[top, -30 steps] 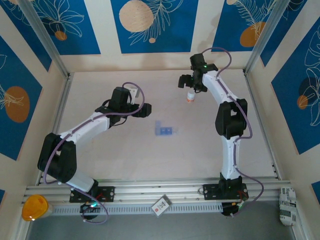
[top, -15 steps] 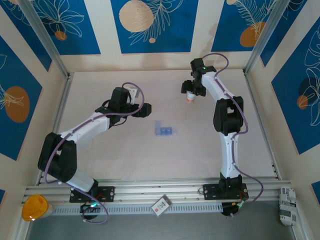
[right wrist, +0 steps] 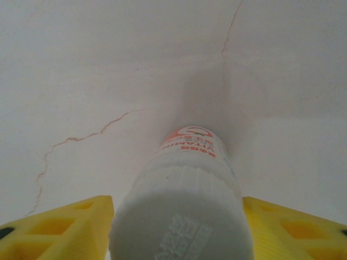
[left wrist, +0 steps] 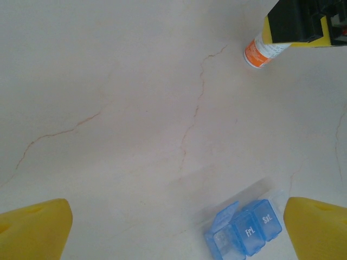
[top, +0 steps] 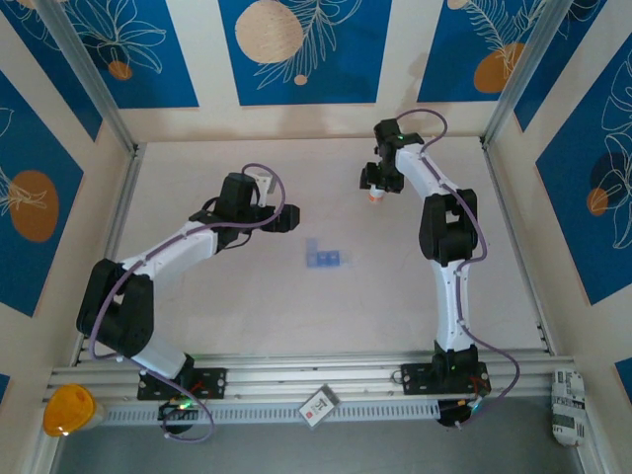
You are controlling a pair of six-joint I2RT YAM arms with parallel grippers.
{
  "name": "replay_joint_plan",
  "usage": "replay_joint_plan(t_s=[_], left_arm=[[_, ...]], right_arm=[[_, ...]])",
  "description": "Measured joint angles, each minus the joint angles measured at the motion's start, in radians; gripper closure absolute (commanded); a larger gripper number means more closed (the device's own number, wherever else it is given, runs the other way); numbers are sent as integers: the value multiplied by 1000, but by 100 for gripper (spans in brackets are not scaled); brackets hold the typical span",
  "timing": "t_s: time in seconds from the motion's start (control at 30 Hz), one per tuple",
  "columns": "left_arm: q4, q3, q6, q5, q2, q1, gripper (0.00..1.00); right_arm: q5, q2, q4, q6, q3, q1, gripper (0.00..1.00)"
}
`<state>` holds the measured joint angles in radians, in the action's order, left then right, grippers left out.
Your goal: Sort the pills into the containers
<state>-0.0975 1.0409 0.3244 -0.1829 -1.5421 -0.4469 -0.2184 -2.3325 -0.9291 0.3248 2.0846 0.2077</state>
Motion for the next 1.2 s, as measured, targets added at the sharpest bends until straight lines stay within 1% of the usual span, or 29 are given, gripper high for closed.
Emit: replay_joint_plan(t_s=[0.07,0.1,0.17,0.2,0.47,0.57,0.67,0.8,0.97,1.07,1.2], left_arm=[[4,0,4,-1,0,0,0],[4,0,6,-1,0,0,0],[4,0,8,-1,0,0,0],[5,0,8,-2,0,0,0],[24,-19,11,-27,0,0,0],[56,-39,26,-26,5,0,0],[69,-51,21,-19,15,0,0],[87,-52,-36,-21,32,0,0],[157,-62,-166,-31,49,-14,0],[192,-72,-222,-39,49,-19,0],[210,-76,-254,-46,49,-20,0]], right_arm=[[-3,-4,0,-5,0,0,53],[-6,-6,0,-10,0,0,55],[-8,-6,0,-11,0,0,63],[-8,-6,0,-14,1,0,64],[-10,11,1,-13,-17,4,65],[-10,58,-1,-13,-66,15,65],[-2,142,0,-13,-117,40,65],[42,265,5,-13,-167,78,65],[140,397,0,-16,-218,119,64],[186,434,-9,-21,-236,131,65],[208,437,-8,-21,-243,131,65]])
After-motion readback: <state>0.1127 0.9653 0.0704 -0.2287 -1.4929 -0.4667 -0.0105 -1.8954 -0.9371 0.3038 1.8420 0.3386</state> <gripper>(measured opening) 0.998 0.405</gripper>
